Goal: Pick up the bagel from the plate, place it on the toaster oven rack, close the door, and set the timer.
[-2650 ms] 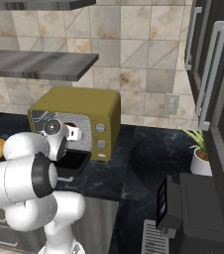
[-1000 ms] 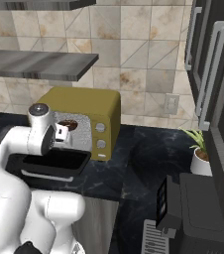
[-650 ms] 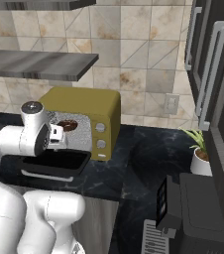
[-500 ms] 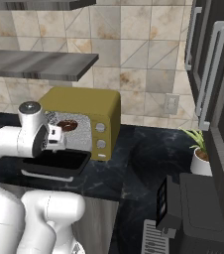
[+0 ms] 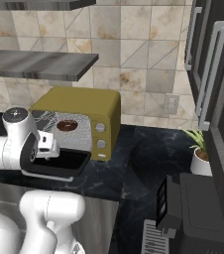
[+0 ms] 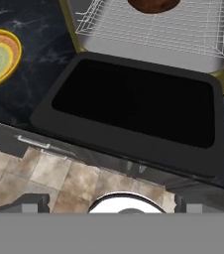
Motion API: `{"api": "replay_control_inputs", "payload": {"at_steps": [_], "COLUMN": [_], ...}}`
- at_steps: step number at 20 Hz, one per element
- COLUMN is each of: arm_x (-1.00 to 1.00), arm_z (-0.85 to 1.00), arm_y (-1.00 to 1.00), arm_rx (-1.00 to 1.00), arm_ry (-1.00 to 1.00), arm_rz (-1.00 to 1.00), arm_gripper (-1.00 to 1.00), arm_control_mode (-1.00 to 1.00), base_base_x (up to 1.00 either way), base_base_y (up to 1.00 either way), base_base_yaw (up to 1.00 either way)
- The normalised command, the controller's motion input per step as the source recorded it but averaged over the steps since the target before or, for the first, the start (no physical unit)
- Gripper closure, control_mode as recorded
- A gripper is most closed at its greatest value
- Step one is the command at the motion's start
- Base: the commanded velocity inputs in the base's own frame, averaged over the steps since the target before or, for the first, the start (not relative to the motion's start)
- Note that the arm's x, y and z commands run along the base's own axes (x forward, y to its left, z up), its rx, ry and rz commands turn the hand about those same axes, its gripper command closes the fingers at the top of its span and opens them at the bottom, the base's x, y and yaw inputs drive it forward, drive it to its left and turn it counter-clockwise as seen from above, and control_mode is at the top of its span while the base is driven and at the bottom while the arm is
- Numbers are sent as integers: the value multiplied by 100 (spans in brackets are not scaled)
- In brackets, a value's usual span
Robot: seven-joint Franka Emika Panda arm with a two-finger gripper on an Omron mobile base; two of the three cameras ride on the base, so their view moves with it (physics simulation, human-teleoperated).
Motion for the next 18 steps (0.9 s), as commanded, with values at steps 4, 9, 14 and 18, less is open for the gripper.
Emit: {"api": "replay_control_inputs", "payload": {"at_steps": [4, 9, 14, 18], "arm_x": [-4, 0, -6, -14], "arm_z": [0, 0, 0, 0], "arm_y": [-13, 0, 22, 37], "arm_rx": [0, 0, -4, -12], "arm_ry": [-1, -3, -7, -8], "arm_rz": [0, 0, 0, 0], "arm_gripper": [-100, -100, -100, -100], "arm_control_mode": [-100, -100, -100, -100], "base_base_x": [0, 0, 0, 0], "base_base_y": [0, 0, 0, 0], "base_base_yaw": [0, 0, 0, 0]}}
